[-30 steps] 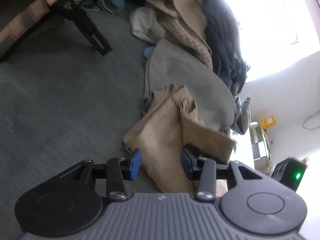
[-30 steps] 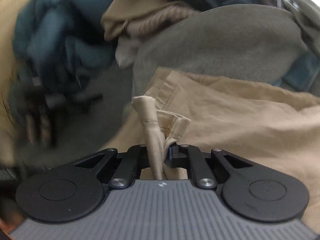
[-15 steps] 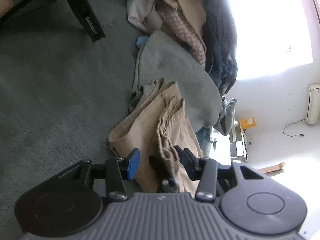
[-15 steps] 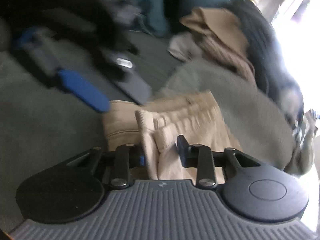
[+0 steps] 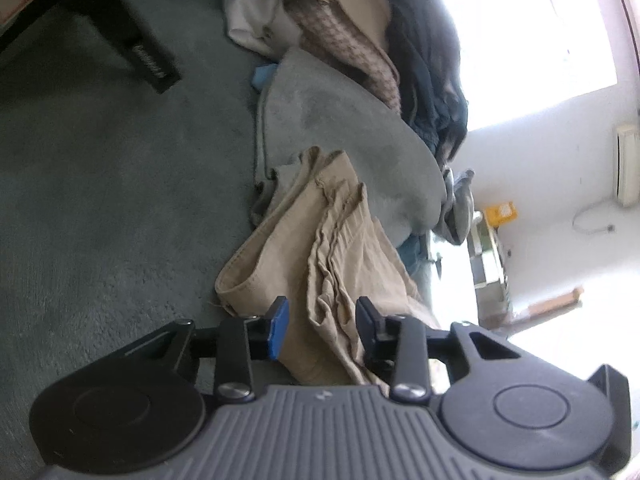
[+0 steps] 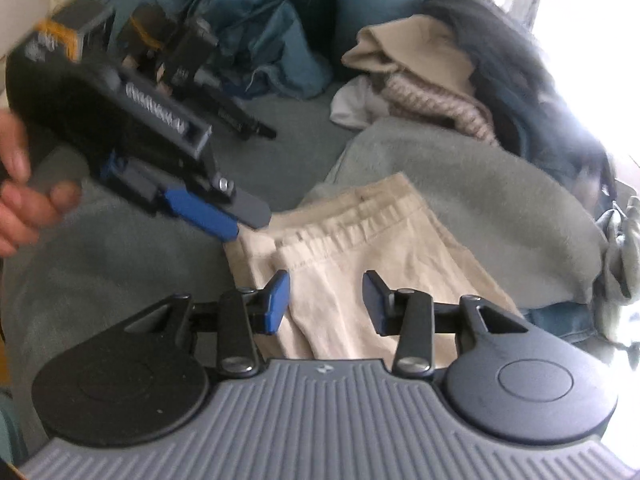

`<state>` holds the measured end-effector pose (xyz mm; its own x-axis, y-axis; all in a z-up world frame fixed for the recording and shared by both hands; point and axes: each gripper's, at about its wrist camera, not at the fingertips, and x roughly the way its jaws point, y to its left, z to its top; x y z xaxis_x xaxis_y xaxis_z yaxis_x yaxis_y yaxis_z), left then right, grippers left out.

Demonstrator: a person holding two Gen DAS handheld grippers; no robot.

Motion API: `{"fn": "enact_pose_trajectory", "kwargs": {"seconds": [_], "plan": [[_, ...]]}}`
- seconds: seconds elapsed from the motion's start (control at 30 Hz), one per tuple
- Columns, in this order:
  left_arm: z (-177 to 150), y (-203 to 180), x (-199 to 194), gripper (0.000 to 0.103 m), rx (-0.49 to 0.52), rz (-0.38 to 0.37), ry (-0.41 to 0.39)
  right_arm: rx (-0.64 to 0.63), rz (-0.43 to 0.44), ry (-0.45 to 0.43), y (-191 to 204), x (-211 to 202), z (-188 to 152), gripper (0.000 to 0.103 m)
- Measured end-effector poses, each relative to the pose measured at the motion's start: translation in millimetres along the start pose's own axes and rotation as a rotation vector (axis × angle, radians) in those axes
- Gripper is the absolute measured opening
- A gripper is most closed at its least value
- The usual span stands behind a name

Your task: Fold clothes

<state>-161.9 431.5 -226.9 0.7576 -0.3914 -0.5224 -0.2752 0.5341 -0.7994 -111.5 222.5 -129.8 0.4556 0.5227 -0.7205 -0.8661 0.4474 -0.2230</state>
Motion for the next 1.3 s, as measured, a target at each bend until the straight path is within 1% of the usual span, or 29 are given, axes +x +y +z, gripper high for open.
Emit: {"fn": "enact_pose_trajectory", "kwargs": {"seconds": [0.13,0.17,0.2,0.23,0.27,0.3,0.4,0.53,0.67,0.83,0.9,1.0,1.1,1.23,1.3], "plan": [[0.1,-9.7,4.5,0.032,0.066,0.016,0.028,-0.064,0.049,0.020,5.3,19.8,-5.2,0.035],[-0.3,-10.4,5.3,0.031,0.070,0.022,0.032,-0.072,0.044,0.030,6.0,24.5,-4.9,0.030],[-0.6,-10.1,5.6,0.031,0.070,0.027,0.035,-0.080,0.040,0.040,6.6,29.1,-4.6,0.017],[-0.5,-9.3,5.7,0.028,0.065,0.030,0.034,-0.084,0.038,0.049,6.7,33.0,-4.2,0.011],[-0.3,-8.4,5.8,0.026,0.060,0.032,0.033,-0.060,0.045,0.045,3.7,32.6,-2.7,0.004],[0.1,-6.9,5.7,0.026,0.049,0.030,0.031,-0.029,0.051,0.037,0.5,30.3,-0.5,0.002],[1.5,1.5,5.3,0.023,-0.004,0.018,0.026,0.052,0.071,0.003,-7.1,19.4,7.4,0.001],[3.4,15.7,4.8,0.021,-0.097,-0.002,0.011,0.077,0.063,-0.039,-10.0,10.3,16.7,0.001],[4.3,26.7,0.4,0.020,-0.163,-0.026,-0.013,0.060,0.081,-0.047,-4.3,17.1,17.0,0.001],[2.2,35.1,0.9,0.018,-0.227,-0.033,-0.009,-0.002,0.117,-0.073,13.9,19.3,18.4,0.001],[1.5,37.5,-2.2,0.018,-0.250,-0.036,-0.017,-0.033,0.096,-0.064,19.5,23.0,15.0,0.001],[2.2,35.1,-7.1,0.018,-0.244,-0.038,-0.023,-0.070,0.051,-0.041,20.7,25.3,7.2,0.001],[1.9,33.9,-10.6,0.019,-0.248,-0.034,-0.017,-0.070,0.046,-0.031,18.8,21.8,5.3,0.001],[2.8,31.4,-14.5,0.020,-0.243,-0.027,-0.021,-0.133,0.028,-0.027,28.5,21.1,2.2,0.001],[2.6,29.9,-15.3,0.020,-0.241,-0.029,-0.023,-0.135,0.023,-0.025,31.0,20.1,1.7,0.001]]}}
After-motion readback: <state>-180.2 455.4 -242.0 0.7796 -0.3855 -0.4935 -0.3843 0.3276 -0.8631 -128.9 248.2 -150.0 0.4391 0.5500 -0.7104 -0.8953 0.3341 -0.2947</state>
